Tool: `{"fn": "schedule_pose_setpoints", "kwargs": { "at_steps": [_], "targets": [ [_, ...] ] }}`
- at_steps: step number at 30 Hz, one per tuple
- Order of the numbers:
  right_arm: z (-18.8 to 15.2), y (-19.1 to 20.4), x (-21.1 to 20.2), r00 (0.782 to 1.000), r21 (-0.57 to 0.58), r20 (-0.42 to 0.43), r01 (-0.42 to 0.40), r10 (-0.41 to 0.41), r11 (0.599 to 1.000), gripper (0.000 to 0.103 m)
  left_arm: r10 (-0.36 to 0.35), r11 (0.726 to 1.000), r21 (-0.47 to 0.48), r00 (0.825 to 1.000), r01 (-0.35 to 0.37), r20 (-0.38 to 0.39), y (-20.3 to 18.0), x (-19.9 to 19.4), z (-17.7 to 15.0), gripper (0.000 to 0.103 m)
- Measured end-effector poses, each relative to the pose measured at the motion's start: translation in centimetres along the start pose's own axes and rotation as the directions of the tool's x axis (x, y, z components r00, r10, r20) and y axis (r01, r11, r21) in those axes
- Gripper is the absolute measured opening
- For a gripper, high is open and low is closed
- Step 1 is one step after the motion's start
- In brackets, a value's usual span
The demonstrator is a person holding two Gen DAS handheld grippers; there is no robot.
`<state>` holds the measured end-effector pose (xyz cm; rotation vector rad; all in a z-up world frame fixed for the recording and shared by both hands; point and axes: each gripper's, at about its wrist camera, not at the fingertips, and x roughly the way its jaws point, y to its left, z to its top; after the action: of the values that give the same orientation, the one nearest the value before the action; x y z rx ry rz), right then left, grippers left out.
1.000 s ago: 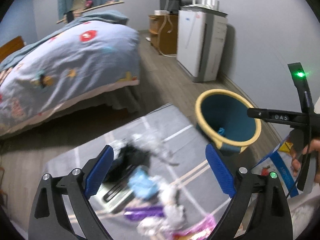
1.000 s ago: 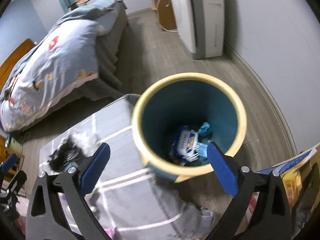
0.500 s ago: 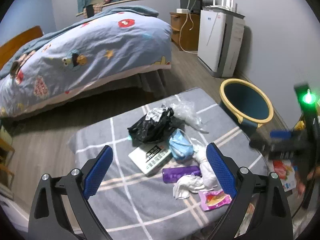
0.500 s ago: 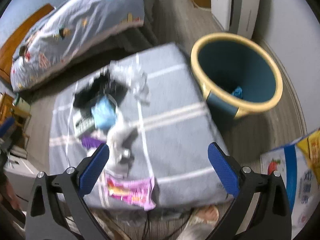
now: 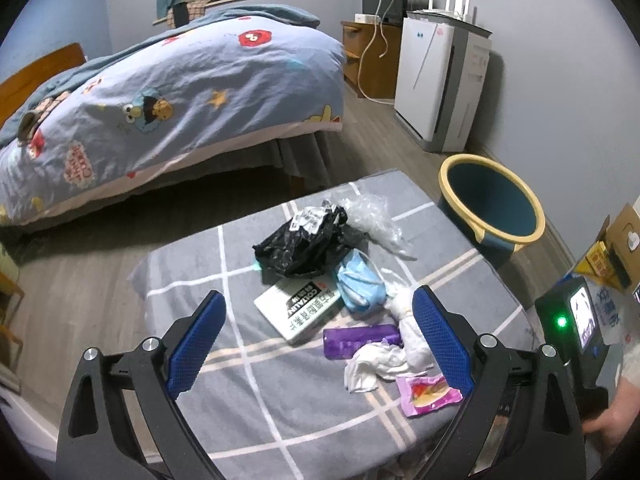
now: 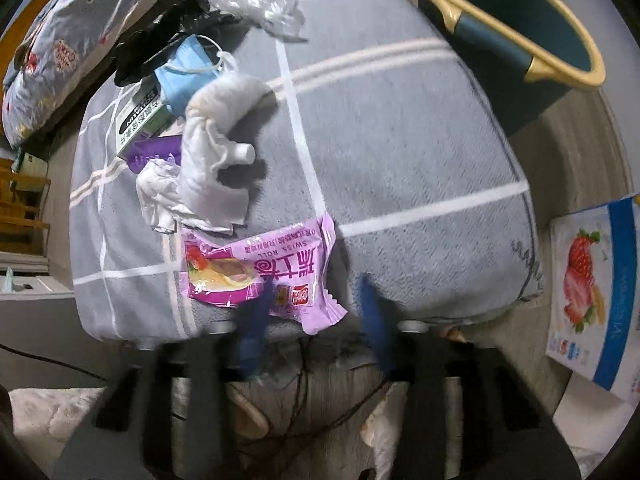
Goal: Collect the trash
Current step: 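Move both tools back over the cushion, then grasp the pink snack wrapper with the right tool while the left tool grasps the white tissue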
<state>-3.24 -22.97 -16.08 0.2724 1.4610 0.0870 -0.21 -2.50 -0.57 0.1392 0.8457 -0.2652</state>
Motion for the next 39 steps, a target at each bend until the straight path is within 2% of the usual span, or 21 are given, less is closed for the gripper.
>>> {"fn": "schedule_pose_setpoints", "kwargs": {
  "at_steps": [1, 6, 11, 15, 18, 22, 25, 29, 35, 37, 39],
  "targets": [
    [0.0, -0.2, -0.1, 1.000, 0.012, 0.000, -0.031, 0.031, 0.999, 0.008, 0.000, 1.000, -0.001, 1.000, 0.000, -0.001, 0.0, 0.0, 0.0, 0.094],
    [0.7, 0.5, -2.7, 0.994, -0.014, 0.077, -0.074, 0.075, 0.997, 0.007, 0.007, 1.000, 0.006, 1.000, -0.007, -0.018, -0.1, 0.6, -0.2, 0.094],
    [3.0, -0.5, -7.3, 0.977, -0.020, 0.192, -0.086, 0.088, 0.996, 0.007, -0.010, 1.000, 0.003, 0.999, 0.010, -0.046, -0.5, 1.8, -0.2, 0.094],
    [5.6, -2.1, -9.5, 0.965, 0.000, 0.248, -0.092, 0.089, 0.996, 0.007, -0.022, 1.000, 0.007, 0.997, 0.023, -0.073, -1.4, 3.4, -0.2, 0.094],
    [7.6, -2.9, -11.0, 0.955, -0.009, 0.290, -0.066, 0.065, 0.998, 0.007, -0.027, 0.999, 0.021, 0.995, 0.029, -0.097, -2.4, 5.0, -0.4, 0.094],
    [10.1, -4.2, -11.2, 0.943, -0.015, 0.332, -0.023, 0.027, 1.000, 0.007, -0.034, 0.997, 0.066, 0.989, 0.043, -0.141, -4.3, 7.4, -0.9, 0.094],
    [11.1, -5.6, -10.6, 0.938, 0.017, 0.341, -0.078, 0.068, 0.997, 0.007, -0.035, 0.992, 0.111, 0.986, 0.054, -0.165, -6.1, 9.5, -1.4, 0.093],
    [12.0, -6.5, -9.7, 0.947, 0.028, 0.312, -0.092, 0.079, 0.995, 0.007, -0.034, 0.991, 0.120, 0.982, 0.057, -0.184, -7.6, 11.5, -2.1, 0.091],
    [13.7, -6.8, -9.5, 0.941, -0.022, 0.338, -0.020, 0.026, 1.000, 0.007, -0.024, 0.987, 0.149, 0.977, 0.057, -0.212, -9.1, 13.1, -2.8, 0.074],
    [14.0, -7.2, -9.1, 0.945, -0.008, 0.325, -0.034, 0.034, 0.999, 0.007, -0.016, 0.984, 0.168, 0.974, 0.056, -0.228, -9.4, 13.4, -3.1, 0.064],
    [14.0, -7.4, -9.1, 0.945, -0.001, 0.324, -0.050, 0.048, 0.999, 0.007, -0.012, 0.981, 0.183, 0.970, 0.057, -0.242, -9.5, 13.7, -3.4, 0.057]
  ]
}}
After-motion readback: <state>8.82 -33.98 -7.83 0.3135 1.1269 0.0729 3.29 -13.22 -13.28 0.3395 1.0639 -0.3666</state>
